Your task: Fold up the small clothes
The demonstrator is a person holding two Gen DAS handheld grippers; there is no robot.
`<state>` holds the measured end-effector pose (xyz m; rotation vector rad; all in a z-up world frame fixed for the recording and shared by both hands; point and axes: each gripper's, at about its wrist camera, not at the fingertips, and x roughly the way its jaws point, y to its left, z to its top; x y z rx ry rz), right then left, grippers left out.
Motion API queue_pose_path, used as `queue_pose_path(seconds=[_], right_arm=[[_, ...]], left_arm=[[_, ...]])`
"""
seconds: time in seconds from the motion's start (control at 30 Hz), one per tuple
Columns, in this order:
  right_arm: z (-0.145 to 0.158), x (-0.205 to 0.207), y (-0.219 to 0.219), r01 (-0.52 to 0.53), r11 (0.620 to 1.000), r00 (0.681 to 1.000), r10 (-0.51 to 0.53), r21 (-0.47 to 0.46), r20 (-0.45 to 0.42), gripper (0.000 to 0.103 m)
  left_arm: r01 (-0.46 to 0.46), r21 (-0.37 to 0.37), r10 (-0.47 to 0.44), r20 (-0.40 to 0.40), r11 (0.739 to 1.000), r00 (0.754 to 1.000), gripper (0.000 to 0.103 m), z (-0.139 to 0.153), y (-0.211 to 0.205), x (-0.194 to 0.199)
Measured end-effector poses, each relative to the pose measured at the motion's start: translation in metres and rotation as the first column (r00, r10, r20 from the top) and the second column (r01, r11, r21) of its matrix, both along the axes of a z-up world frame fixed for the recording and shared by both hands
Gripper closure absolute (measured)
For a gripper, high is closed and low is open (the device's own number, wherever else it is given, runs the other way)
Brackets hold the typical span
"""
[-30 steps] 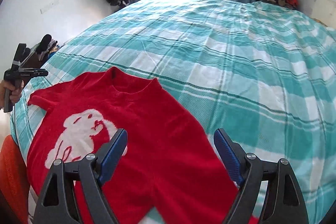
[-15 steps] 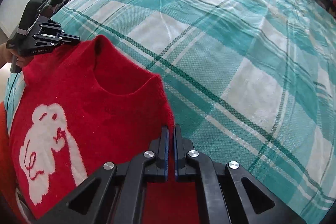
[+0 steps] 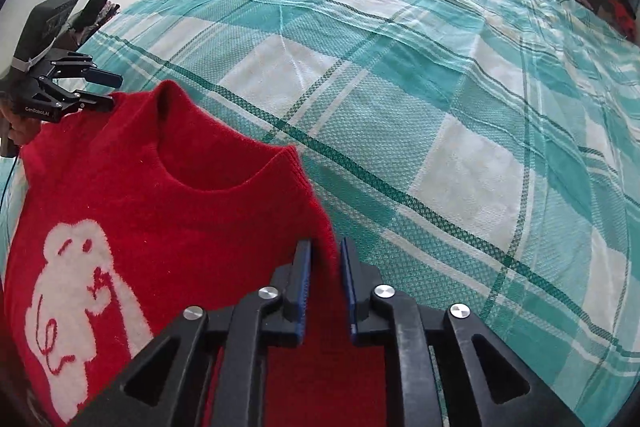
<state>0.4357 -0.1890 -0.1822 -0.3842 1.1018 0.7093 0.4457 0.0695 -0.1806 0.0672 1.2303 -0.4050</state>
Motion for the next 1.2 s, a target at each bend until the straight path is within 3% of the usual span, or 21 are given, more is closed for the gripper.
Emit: queue_pose_path(seconds=[0.03,0.07,0.1,0.13,0.17,0.2,0.3,0.33,0.43,0.6,0.67,0.77,0.8,0.83,0.87,0.9,0.93,1.0,1.07,1.13,1.2], right_arm=[[-0.002,0.003,-0.002,0.002,1.0,1.0,-0.001,0.015,-0.03,0.06],[-0.005,0.007,-0.005,0.005,0.999,0.998,-0.002,0.034,-0.067,0.056],[-0.007,0.009,-0.007,0.005,0.998,0.995,0.0,0.055,-0.104,0.051],[-0.009,0.01,-0.009,0.007,0.998,0.992,0.001,0.069,-0.127,0.053],[-0.01,0.009,-0.008,0.001,0.998,0.99,0.009,0.069,-0.141,0.063],[-0.01,0.007,-0.005,-0.027,0.999,0.99,0.032,0.039,-0.138,0.099],[0.0,-0.01,0.014,-0.083,0.99,0.996,0.085,-0.117,0.015,0.1],[0.006,-0.012,0.017,-0.063,0.986,0.994,0.075,-0.152,0.075,0.1],[0.021,-0.007,0.022,0.006,0.985,0.981,0.028,-0.172,0.193,0.101],[0.02,0.014,0.037,0.073,0.974,0.959,-0.01,-0.214,0.284,0.101],[0.017,0.025,0.039,0.113,0.971,0.95,-0.043,-0.213,0.308,0.101],[-0.003,0.042,0.041,0.155,0.966,0.962,-0.099,-0.209,0.253,0.1],[-0.01,0.044,0.042,0.161,0.965,0.967,-0.113,-0.207,0.228,0.099],[-0.013,0.045,0.041,0.166,0.966,0.969,-0.122,-0.2,0.215,0.087],[-0.011,0.044,0.038,0.188,0.963,0.964,-0.142,-0.194,0.226,0.078],[-0.004,0.043,0.032,0.21,0.961,0.96,-0.168,-0.178,0.226,0.044],[0.005,0.04,0.022,0.235,0.961,0.954,-0.198,-0.15,0.225,0.025],[0.031,0.025,-0.001,0.285,0.953,0.933,-0.251,-0.101,0.26,0.026],[0.058,-0.008,-0.019,0.276,0.958,0.922,-0.243,-0.074,0.301,0.027],[0.08,-0.058,-0.028,0.196,0.98,0.94,-0.184,-0.013,0.288,0.03],[0.089,-0.121,-0.029,0.086,0.994,0.972,-0.098,0.068,0.214,0.03]], left_arm=[[0.033,0.008,-0.033,-0.015,0.999,0.999,0.049,-0.003,-0.006,0.001],[0.061,0.031,-0.06,-0.015,0.998,0.998,0.049,-0.005,-0.012,-0.001],[0.082,0.054,-0.081,-0.013,0.995,0.997,0.065,-0.007,-0.019,-0.002],[0.1,0.065,-0.099,-0.016,0.993,0.995,0.089,-0.008,-0.027,-0.003],[0.099,0.111,-0.1,-0.005,0.989,0.995,0.101,-0.009,-0.035,-0.004],[0.112,0.191,-0.122,0.038,0.975,0.992,0.101,-0.007,-0.048,-0.007],[0.07,0.435,-0.162,0.177,0.898,0.971,0.102,-0.002,-0.075,-0.023],[0.016,0.454,-0.126,0.212,0.891,0.969,0.102,0.002,-0.075,-0.02],[-0.118,0.408,0.019,0.238,0.905,0.971,0.102,0.009,-0.058,0.002],[-0.24,0.399,0.114,0.314,0.885,0.943,0.102,0.011,-0.04,0.02],[-0.278,0.398,0.162,0.3,0.874,0.94,0.101,-0.001,-0.034,0.033],[-0.258,0.474,0.121,0.3,0.842,0.946,0.099,-0.018,-0.041,0.035],[-0.247,0.493,0.1,0.305,0.834,0.947,0.092,-0.016,-0.045,0.033],[-0.235,0.496,0.092,0.294,0.836,0.951,0.085,-0.011,-0.046,0.03],[-0.24,0.487,0.102,0.292,0.84,0.951,0.061,-0.002,-0.042,0.026],[-0.262,0.459,0.122,0.312,0.849,0.942,0.037,0.012,-0.037,0.021],[-0.292,0.422,0.142,0.351,0.859,0.925,0.034,0.028,-0.031,0.01],[-0.336,0.359,0.179,0.406,0.871,0.896,0.034,0.061,-0.02,-0.018],[-0.327,0.291,0.184,0.427,0.899,0.885,0.034,0.086,-0.019,-0.06],[-0.261,0.223,0.149,0.421,0.939,0.895,0.034,0.098,-0.034,-0.113],[-0.169,0.166,0.094,0.384,0.972,0.918,0.03,0.093,-0.059,-0.17]])
